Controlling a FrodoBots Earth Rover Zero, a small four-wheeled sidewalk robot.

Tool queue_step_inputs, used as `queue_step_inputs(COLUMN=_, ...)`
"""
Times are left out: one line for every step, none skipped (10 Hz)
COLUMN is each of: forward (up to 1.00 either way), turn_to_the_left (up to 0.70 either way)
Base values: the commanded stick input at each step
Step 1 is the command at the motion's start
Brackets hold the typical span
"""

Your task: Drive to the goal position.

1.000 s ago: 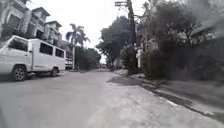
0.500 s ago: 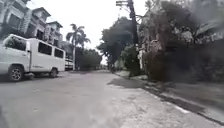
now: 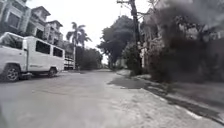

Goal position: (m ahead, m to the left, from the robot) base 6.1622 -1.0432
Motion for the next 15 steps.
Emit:
queue_step_inputs(forward=0.5, turn_to_the_left=0.0)
queue_step_inputs(forward=0.5, turn_to_the_left=0.0)
queue_step_inputs(forward=0.5, turn_to_the_left=0.0)
queue_step_inputs(forward=0.5, turn_to_the_left=0.0)
queue_step_inputs(forward=0.5, turn_to_the_left=0.0)
queue_step_inputs(forward=0.5, turn_to_the_left=0.0)
queue_step_inputs(forward=0.5, turn_to_the_left=0.0)
queue_step_inputs(forward=0.5, turn_to_the_left=0.0)
queue_step_inputs(forward=0.5, turn_to_the_left=0.0)
queue_step_inputs(forward=0.5, turn_to_the_left=0.0)
queue_step_inputs(forward=0.5, turn_to_the_left=0.0)
queue_step_inputs(forward=0.5, turn_to_the_left=0.0)
queue_step_inputs(forward=0.5, turn_to_the_left=0.0)
queue_step_inputs(forward=0.5, turn_to_the_left=0.0)
queue_step_inputs(forward=0.5, turn_to_the_left=0.0)
